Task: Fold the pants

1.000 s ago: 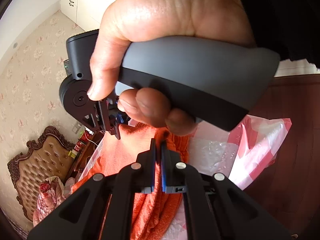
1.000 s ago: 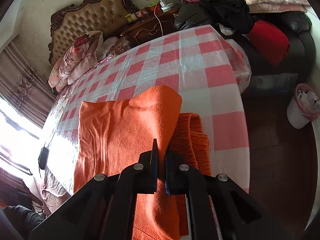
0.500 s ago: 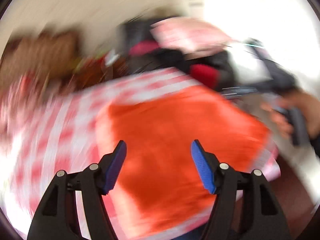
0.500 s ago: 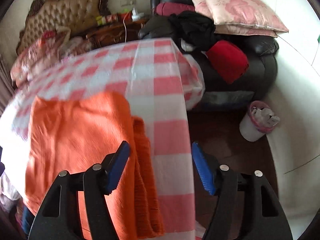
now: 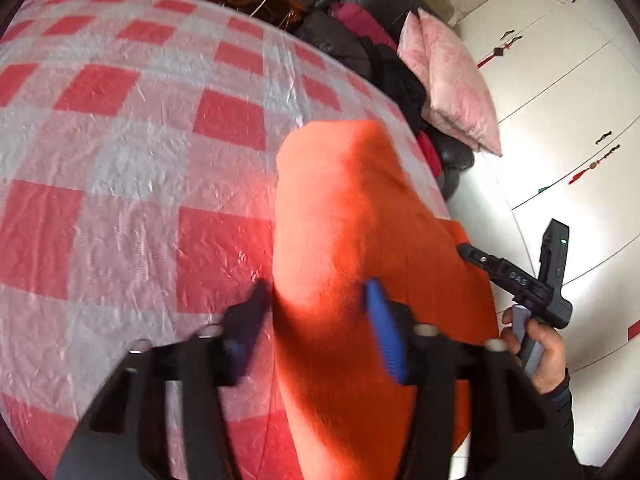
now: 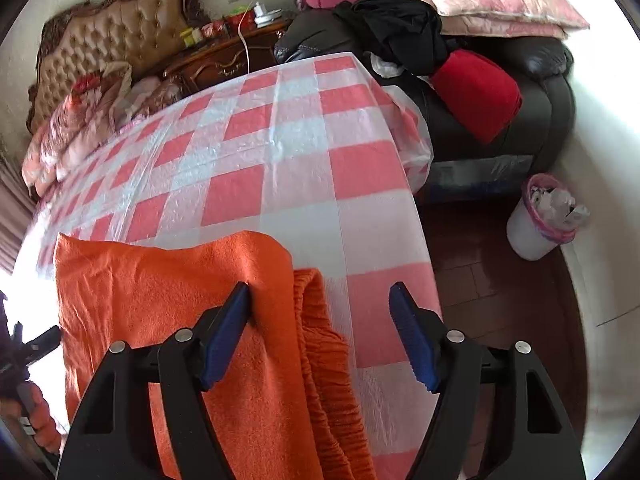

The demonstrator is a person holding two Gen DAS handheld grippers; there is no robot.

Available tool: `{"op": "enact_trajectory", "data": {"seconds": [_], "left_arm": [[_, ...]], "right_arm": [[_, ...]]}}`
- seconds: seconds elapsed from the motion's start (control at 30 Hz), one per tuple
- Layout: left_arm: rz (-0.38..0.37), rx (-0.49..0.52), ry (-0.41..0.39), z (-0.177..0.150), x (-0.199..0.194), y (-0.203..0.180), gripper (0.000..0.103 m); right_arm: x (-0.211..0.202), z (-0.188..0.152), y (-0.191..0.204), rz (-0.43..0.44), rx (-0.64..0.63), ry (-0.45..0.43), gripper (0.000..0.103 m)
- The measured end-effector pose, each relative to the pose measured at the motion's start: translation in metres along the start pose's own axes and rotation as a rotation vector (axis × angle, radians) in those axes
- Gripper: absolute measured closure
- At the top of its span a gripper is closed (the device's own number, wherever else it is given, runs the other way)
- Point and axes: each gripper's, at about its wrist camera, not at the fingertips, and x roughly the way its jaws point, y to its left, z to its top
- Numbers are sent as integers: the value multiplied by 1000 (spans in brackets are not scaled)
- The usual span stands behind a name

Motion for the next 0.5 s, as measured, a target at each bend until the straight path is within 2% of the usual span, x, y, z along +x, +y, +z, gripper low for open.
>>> {"op": "enact_trajectory", "data": {"seconds": [0.03,0.13,0.27,0.3,0.33,0.4,0.43,0.5], "left_arm": [[-6,1,10,3,3,1,72],[-9,4,5,13,5,5,81],[25,9,-20,38,11,11,82],[34,4,-15,44,14,13,80],[56,-9,0,48,16,14,72],[94,-4,-22,47,5,10,63],[148,45,-75,43,-8,1,63],[240,158,-175,31,-30,-21,63]], "right_arm": [[0,-3,-3,15,24,-13,35],[3,-3,-4,48,62,-42,40],[12,9,4,69,105,-65,43],[16,13,6,68,105,-71,43],[16,15,6,62,106,-71,43],[10,16,7,34,113,-78,40],[-4,14,11,-16,91,-109,40],[-35,6,29,-108,-4,-195,34]]}}
